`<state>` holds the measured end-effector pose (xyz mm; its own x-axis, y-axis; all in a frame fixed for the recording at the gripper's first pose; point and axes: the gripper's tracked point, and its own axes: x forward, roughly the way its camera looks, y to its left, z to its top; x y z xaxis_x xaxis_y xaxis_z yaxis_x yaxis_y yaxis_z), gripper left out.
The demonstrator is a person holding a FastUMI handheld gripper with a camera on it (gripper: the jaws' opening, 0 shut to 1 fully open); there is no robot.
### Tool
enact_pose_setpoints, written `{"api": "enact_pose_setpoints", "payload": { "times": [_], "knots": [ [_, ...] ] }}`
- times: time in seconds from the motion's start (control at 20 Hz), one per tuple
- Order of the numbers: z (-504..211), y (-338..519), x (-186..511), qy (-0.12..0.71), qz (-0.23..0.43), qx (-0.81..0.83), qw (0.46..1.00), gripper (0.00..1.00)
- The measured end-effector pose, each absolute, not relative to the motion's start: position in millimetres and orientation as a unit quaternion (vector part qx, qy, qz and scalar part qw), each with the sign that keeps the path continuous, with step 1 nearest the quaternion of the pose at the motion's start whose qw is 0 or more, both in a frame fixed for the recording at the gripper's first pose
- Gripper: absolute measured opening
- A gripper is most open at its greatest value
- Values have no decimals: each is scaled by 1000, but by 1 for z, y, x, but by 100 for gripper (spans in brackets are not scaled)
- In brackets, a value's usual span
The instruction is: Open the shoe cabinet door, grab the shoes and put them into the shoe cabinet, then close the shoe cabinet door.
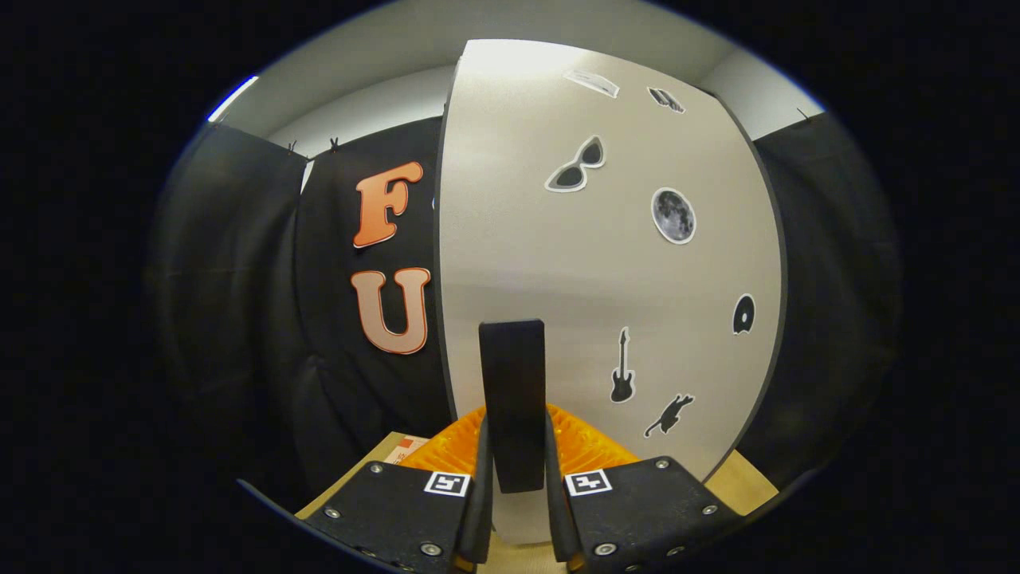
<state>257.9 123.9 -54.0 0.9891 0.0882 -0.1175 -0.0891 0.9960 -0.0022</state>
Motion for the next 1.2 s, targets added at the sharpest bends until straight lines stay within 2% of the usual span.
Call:
{"api": "enact_pose_setpoints", "payload": {
  "times": [0.7, 1.2],
  "knots": [
    [-49, 86, 210, 70, 34, -11, 997, 29],
    [-47, 52, 187, 75, -8, 3, 997, 28]
  ]
}}
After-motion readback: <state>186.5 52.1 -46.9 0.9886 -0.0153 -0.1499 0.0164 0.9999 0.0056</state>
